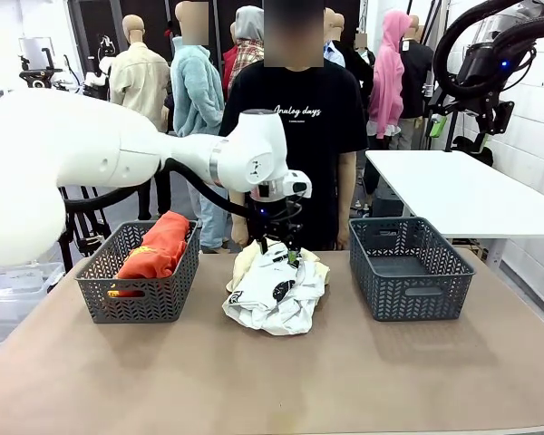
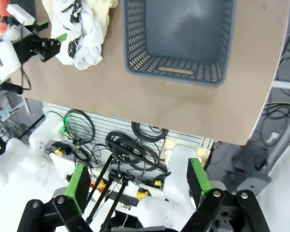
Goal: Sort the tops and bottoms.
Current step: Lift clothes from the center of the table with your left hand.
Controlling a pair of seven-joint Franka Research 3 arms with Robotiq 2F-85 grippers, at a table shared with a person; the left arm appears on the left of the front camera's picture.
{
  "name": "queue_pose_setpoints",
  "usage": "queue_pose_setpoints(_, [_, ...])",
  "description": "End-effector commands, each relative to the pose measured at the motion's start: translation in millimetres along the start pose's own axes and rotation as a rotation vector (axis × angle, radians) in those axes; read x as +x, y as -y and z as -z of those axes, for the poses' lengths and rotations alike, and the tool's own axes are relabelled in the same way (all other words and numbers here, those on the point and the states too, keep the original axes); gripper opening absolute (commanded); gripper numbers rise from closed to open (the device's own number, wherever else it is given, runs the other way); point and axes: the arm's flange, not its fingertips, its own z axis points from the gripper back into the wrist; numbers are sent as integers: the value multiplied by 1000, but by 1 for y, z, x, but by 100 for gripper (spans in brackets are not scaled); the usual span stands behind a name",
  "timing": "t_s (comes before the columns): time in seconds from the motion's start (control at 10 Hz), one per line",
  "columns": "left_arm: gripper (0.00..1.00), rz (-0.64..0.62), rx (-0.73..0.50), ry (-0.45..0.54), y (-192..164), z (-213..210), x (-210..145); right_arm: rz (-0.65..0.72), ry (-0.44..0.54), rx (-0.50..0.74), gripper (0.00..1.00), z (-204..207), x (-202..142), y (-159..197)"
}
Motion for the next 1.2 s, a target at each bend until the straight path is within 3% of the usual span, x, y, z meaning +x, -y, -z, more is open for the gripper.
queue_pose_setpoints(0.0, [85, -67, 45, -29, -1, 15, 15, 13, 10, -1, 100, -4, 2, -2])
queue_pose_setpoints(0.9, [83, -104, 34, -59, 7, 41, 27, 13, 10, -1, 100, -4, 2, -2])
queue_pose_setpoints(1.1, [48, -73, 40, -53, 9, 36, 27, 13, 10, -1, 100, -4, 2, -2])
